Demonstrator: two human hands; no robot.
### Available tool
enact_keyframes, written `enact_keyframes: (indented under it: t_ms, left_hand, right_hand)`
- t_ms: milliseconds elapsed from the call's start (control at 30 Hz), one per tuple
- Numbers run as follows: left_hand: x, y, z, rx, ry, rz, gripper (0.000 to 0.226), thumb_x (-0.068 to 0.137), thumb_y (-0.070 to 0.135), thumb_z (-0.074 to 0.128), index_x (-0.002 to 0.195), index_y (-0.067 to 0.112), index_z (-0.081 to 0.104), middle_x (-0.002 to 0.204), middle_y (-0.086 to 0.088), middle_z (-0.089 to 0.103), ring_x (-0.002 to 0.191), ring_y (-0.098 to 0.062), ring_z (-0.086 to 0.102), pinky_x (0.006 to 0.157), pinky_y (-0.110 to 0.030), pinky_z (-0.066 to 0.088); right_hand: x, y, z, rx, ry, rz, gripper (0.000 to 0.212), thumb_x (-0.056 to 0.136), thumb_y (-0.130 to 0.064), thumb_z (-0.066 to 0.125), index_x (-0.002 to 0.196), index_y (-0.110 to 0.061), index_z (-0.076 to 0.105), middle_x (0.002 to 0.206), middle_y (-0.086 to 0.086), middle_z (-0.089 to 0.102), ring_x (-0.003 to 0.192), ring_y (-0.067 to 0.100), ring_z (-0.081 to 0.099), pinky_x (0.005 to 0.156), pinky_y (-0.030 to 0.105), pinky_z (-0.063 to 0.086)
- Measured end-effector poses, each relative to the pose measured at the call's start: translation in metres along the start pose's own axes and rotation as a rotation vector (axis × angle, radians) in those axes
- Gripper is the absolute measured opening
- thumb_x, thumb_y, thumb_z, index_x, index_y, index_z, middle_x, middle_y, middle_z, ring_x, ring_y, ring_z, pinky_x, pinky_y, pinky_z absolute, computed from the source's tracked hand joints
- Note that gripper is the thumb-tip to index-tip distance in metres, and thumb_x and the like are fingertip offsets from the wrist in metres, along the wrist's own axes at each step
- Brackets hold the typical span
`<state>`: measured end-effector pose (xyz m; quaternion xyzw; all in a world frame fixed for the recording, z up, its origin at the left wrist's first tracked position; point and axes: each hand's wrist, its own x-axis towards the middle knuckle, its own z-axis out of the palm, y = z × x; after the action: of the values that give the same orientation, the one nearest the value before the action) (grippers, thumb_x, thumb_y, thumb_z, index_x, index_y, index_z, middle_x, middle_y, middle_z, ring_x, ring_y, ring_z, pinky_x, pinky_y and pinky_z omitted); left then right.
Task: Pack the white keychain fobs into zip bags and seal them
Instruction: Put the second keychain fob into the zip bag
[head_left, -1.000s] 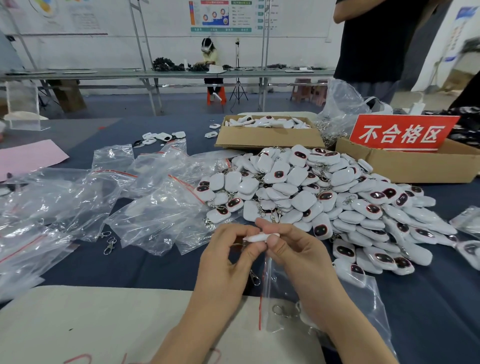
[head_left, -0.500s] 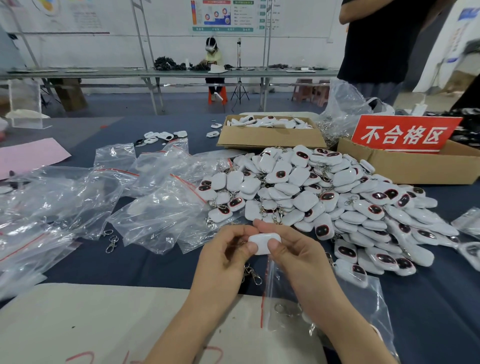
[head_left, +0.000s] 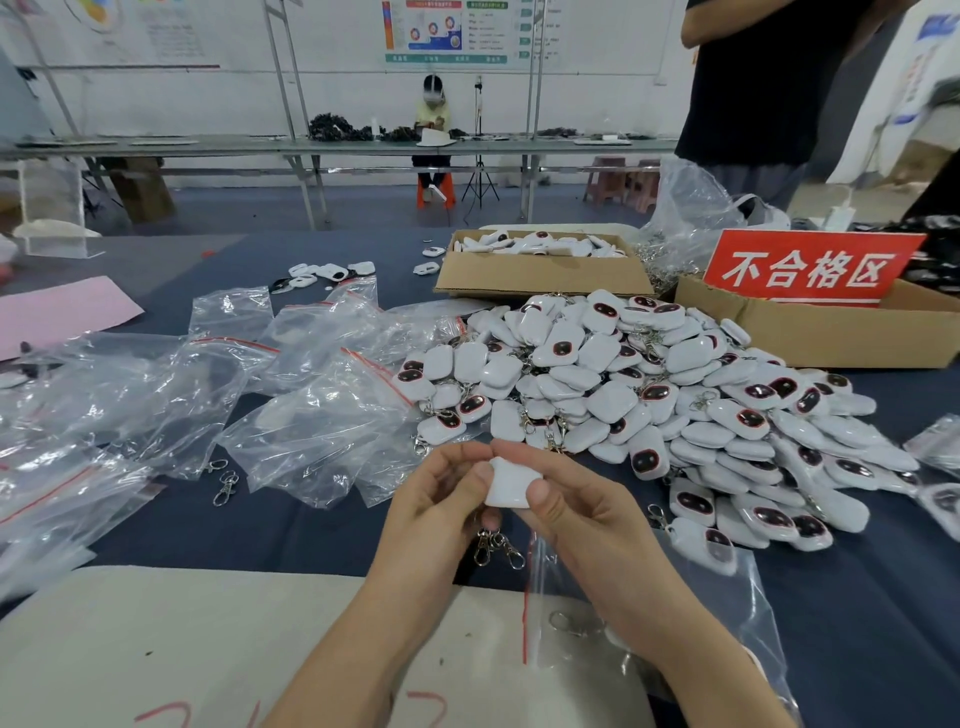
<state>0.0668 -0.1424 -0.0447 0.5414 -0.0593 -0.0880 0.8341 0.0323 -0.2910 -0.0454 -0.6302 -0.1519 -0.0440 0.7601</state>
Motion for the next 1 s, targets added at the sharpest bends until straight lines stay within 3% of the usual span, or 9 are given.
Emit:
enact_keyframes:
  t_ms: [133,300,400,533,600,833,1000]
  left_hand:
    - [0.001,0.0,0.001,-0.135,-0.01,-0.06,0.014,0.085,0.013,0.066,0.092,0.011,0.078,0.095,-0.011,0.074,0.072,-0.016,0.061,0.061,-0.022,0.054]
    - [0.002,0.0,-0.002,-0.162,-0.024,-0.099,0.021,0.082,0.017,0.067,0.096,0.007,0.079,0.1,-0.015,0.074,0.083,-0.021,0.06,0.075,-0.028,0.054]
    - [-0.001,0.0,0.003,-0.103,-0.028,-0.029,0.021,0.084,0.021,0.066,0.094,0.009,0.08,0.102,-0.014,0.076,0.08,-0.017,0.066,0.067,-0.023,0.057]
    - [-0.008,-0.003,0.009,0.099,-0.104,0.151,0.032,0.084,0.042,0.07,0.104,0.018,0.078,0.113,-0.007,0.076,0.098,-0.02,0.073,0.083,-0.025,0.057]
    - [-0.009,-0.004,0.009,0.151,-0.098,0.191,0.034,0.081,0.046,0.07,0.102,0.02,0.077,0.111,-0.006,0.076,0.1,-0.022,0.073,0.088,-0.027,0.057]
    - [-0.009,-0.005,0.008,0.216,-0.077,0.236,0.031,0.082,0.046,0.069,0.096,0.02,0.077,0.102,-0.008,0.077,0.097,-0.021,0.073,0.093,-0.03,0.057]
    - [-0.007,-0.006,0.007,0.215,-0.082,0.237,0.019,0.089,0.031,0.065,0.095,0.018,0.077,0.105,-0.007,0.077,0.099,-0.02,0.073,0.09,-0.026,0.056]
  right_hand:
    - [0.0,0.0,-0.003,0.057,-0.017,0.034,0.046,0.094,-0.041,0.065,0.139,-0.034,0.057,0.141,-0.004,0.061,0.136,0.016,0.051,0.108,0.02,0.04]
    - [-0.002,-0.002,-0.001,0.1,-0.002,0.047,0.042,0.095,-0.028,0.063,0.137,-0.023,0.06,0.14,-0.001,0.061,0.135,0.016,0.052,0.105,0.021,0.044]
    - [0.0,-0.004,0.001,0.046,0.076,0.01,0.031,0.093,-0.017,0.063,0.122,-0.021,0.07,0.126,0.003,0.07,0.123,0.02,0.063,0.098,0.022,0.05]
    - [0.001,-0.004,-0.003,-0.006,0.228,-0.034,0.019,0.087,-0.015,0.069,0.103,-0.021,0.076,0.112,0.006,0.075,0.108,0.024,0.07,0.094,0.032,0.056]
    - [0.0,-0.003,-0.004,-0.019,0.245,-0.045,0.018,0.086,-0.015,0.07,0.102,-0.021,0.076,0.11,0.006,0.076,0.106,0.024,0.071,0.09,0.029,0.056]
    - [0.0,-0.003,-0.003,-0.013,0.254,-0.053,0.017,0.083,-0.018,0.072,0.097,-0.026,0.077,0.109,0.002,0.077,0.103,0.018,0.072,0.087,0.02,0.053]
    - [0.0,-0.003,-0.002,-0.031,0.257,-0.056,0.016,0.082,-0.017,0.072,0.094,-0.027,0.077,0.107,0.002,0.077,0.104,0.019,0.072,0.088,0.022,0.054]
